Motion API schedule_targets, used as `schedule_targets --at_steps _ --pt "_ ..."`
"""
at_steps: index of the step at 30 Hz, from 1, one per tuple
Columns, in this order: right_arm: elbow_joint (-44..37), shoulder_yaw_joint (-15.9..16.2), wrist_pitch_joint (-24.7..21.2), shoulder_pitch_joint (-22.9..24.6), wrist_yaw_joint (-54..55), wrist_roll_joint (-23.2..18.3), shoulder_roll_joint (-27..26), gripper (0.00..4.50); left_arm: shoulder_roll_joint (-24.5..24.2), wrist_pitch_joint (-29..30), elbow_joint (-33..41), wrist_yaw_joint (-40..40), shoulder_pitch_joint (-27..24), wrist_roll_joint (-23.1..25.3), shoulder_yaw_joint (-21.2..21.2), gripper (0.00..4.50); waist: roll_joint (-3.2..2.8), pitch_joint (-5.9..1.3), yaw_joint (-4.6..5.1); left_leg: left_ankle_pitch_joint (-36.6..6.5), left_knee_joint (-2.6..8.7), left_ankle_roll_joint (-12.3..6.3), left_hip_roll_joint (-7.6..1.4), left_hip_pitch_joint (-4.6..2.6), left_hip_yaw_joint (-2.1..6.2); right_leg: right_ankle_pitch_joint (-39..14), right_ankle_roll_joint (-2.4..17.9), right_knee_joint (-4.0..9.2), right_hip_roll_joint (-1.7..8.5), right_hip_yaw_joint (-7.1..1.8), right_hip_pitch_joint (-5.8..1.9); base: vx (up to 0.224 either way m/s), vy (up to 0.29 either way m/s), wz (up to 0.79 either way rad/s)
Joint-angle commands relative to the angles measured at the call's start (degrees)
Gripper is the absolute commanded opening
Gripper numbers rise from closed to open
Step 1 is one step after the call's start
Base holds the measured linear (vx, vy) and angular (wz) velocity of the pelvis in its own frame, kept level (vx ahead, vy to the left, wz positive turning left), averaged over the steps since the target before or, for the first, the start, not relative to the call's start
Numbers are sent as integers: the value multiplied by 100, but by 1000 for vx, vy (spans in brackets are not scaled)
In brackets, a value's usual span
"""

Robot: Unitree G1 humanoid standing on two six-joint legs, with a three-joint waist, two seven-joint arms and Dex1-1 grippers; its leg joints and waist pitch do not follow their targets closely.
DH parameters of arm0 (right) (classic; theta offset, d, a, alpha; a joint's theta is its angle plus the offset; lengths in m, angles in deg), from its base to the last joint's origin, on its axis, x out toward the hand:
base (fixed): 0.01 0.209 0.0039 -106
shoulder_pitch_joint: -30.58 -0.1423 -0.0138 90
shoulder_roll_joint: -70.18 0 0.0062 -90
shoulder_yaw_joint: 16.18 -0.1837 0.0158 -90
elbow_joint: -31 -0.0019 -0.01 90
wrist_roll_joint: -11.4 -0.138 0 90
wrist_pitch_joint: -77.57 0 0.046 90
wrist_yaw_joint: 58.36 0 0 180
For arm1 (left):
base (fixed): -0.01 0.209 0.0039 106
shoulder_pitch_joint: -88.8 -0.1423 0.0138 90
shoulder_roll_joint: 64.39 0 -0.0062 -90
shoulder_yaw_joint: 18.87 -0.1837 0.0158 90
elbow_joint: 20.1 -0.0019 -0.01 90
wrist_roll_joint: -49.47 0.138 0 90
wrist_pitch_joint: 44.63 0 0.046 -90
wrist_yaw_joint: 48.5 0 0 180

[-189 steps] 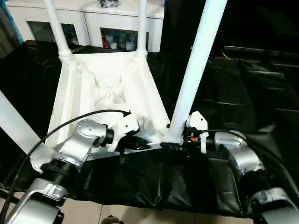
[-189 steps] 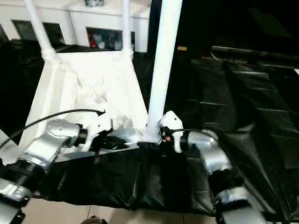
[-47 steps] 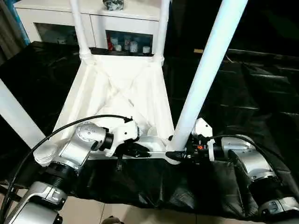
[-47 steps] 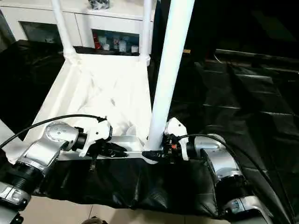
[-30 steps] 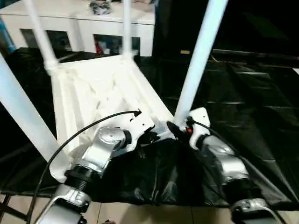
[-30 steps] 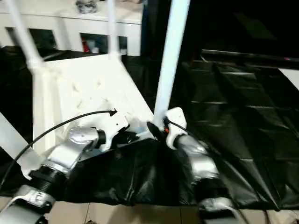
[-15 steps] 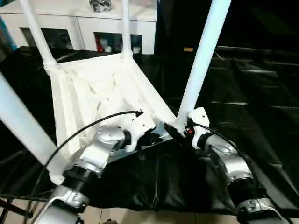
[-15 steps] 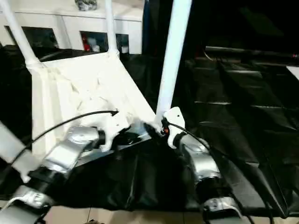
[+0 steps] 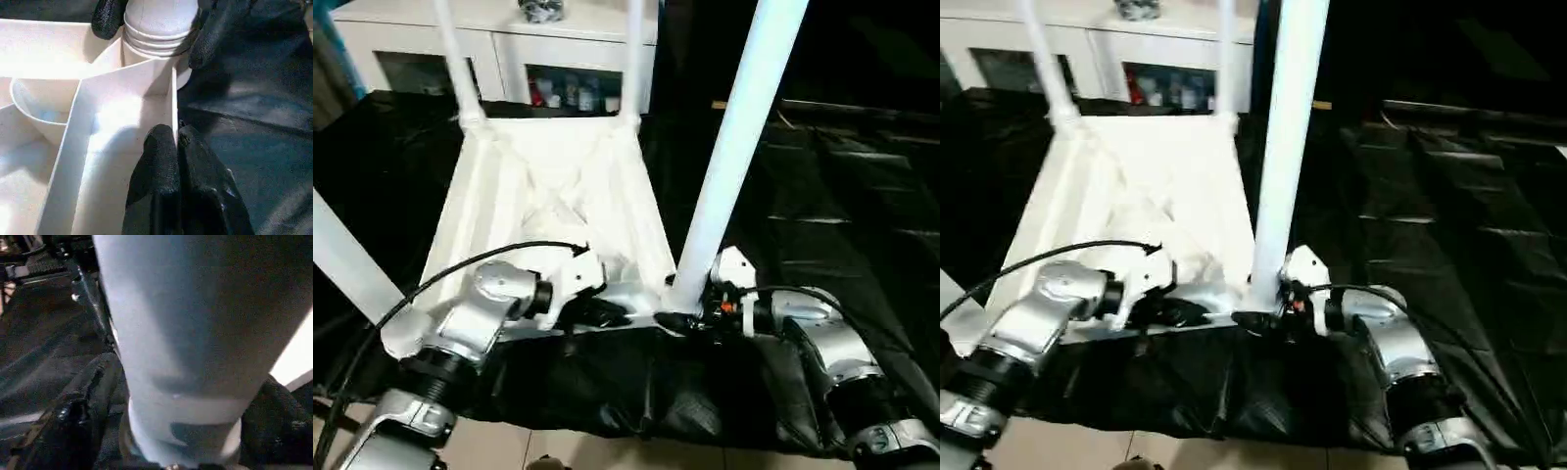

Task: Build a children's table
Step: Rotate leg to tighten

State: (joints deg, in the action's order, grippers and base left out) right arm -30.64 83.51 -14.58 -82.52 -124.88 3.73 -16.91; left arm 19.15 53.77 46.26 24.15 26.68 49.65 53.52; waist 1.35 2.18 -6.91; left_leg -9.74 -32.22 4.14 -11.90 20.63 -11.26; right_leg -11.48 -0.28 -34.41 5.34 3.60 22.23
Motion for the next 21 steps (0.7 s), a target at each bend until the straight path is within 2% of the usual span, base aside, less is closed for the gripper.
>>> schedule_targets --at_steps 1,9,19,21 --pt "-10 141 10 -137 -203 -97 -26 332 55 -74 -96 176 102 38 -243 0 15 -296 -3 -1236 351 -202 -175 -71 51 -683 1322 332 286 -227 -210 0 0 0" --pt "10 216 -21 -134 -355 -101 -76 264 24 -175 -221 261 162 29 -229 0 -7 -304 -39 -1174 339 -196 -173 -68 51 -582 1349 313 286 -222 -215 0 0 0" --pt "-174 226 -195 80 -332 -220 -172 252 95 -147 -305 154 180 9 -205 0 -7 -308 -73 -1228 338 -151 -177 -82 51 -558 1356 305 280 -224 -215 0 0 0" --pt "-164 121 -244 187 -45 -251 -293 252 231 -48 -340 -143 208 39 -152 0 21 -312 -112 -1162 334 -174 -180 -85 48 -488 1349 296 289 -227 -213 0 0 0"
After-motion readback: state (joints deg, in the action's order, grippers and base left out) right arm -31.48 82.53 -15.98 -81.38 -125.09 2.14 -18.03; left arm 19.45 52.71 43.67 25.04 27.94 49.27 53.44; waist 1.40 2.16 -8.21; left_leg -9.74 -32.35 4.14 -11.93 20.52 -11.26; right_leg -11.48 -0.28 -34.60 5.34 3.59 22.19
